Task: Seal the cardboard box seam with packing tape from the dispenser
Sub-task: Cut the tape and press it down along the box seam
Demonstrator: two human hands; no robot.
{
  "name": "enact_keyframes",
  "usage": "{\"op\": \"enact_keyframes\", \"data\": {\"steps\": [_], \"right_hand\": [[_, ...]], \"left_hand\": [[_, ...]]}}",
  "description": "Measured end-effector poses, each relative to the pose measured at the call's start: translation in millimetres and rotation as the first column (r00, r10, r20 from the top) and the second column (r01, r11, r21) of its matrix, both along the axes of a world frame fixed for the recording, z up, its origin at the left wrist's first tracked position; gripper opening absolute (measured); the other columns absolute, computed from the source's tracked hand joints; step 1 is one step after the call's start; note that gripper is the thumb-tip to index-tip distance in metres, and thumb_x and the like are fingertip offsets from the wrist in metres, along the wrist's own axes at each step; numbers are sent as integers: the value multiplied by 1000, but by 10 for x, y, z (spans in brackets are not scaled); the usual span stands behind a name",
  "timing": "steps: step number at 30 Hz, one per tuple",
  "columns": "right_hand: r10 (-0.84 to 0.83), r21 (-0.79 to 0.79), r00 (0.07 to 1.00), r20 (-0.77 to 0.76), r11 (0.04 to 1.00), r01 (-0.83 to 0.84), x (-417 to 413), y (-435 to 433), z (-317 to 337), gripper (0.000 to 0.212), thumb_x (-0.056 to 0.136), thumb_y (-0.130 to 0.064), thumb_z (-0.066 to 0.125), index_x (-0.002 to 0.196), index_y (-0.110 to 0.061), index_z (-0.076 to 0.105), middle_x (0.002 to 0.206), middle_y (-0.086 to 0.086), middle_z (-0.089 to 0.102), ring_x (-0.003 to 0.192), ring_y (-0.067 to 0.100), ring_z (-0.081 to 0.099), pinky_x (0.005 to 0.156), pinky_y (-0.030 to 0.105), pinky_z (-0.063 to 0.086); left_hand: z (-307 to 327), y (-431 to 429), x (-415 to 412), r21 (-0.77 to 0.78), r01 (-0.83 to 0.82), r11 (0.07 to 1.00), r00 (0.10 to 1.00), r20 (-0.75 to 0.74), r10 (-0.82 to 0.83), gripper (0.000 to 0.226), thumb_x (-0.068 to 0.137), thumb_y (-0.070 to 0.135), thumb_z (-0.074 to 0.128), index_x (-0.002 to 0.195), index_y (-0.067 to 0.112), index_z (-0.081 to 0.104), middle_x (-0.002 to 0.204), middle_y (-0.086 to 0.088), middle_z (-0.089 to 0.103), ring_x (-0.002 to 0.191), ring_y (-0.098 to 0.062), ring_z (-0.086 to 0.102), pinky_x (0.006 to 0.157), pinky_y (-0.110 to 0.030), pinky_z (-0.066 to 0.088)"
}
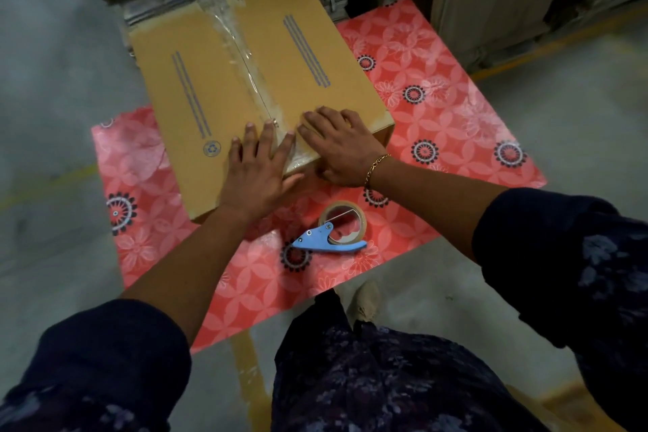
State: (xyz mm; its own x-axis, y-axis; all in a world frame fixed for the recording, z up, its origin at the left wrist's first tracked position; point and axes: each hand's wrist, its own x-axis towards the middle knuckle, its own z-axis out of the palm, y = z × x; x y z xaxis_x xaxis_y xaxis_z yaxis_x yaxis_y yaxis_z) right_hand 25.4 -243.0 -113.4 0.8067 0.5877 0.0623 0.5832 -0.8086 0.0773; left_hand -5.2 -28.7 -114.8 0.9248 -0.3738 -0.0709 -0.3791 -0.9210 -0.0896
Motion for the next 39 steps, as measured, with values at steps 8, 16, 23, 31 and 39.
{"op": "enact_keyframes", "data": {"steps": [8,16,23,31,39], "right_hand": [[61,26,997,53,998,-62,35,-24,-55,80,93,-73,30,140,-12,48,149,13,48,132,36,47,92,47,39],[93,-51,995,33,995,-91,47,-48,-11,76,92,-66,36,142,-9,44,148,17,47,131,38,47,90,47,41],[64,-106,998,-8,992,-65,48,-40,13,81,83,-60,54,146,-11,38,152,16,42,134,38,43,93,47,41],[50,-48,997,-67,997,-54,29,-54,54,84,81,-59,55,149,-16,35,157,10,37,140,34,38,98,47,38],[108,-39,989,-99,993,-112,137,-161,10,77,93,-68,16,152,-23,34,160,6,36,142,29,38,95,46,38]], "left_hand": [[7,18,26,2,-25,1000,994,-103,25,83,93,59,48,161,26,15,170,-18,10,154,-49,9,120,-66,15],[31,30,-18,-92,-56,994,997,-56,51,81,92,77,26,159,31,23,170,-12,16,155,-42,13,119,-62,17],[29,24,16,-14,-46,999,994,-102,45,83,91,74,25,160,27,23,169,-17,19,153,-47,16,117,-67,20],[96,16,11,-25,-46,999,982,-187,41,103,85,54,68,162,30,5,172,-13,-2,156,-43,-3,123,-64,7],[43,11,-51,-123,-90,988,993,-84,80,78,93,74,14,159,32,22,171,-10,14,156,-40,10,122,-62,14]]}}
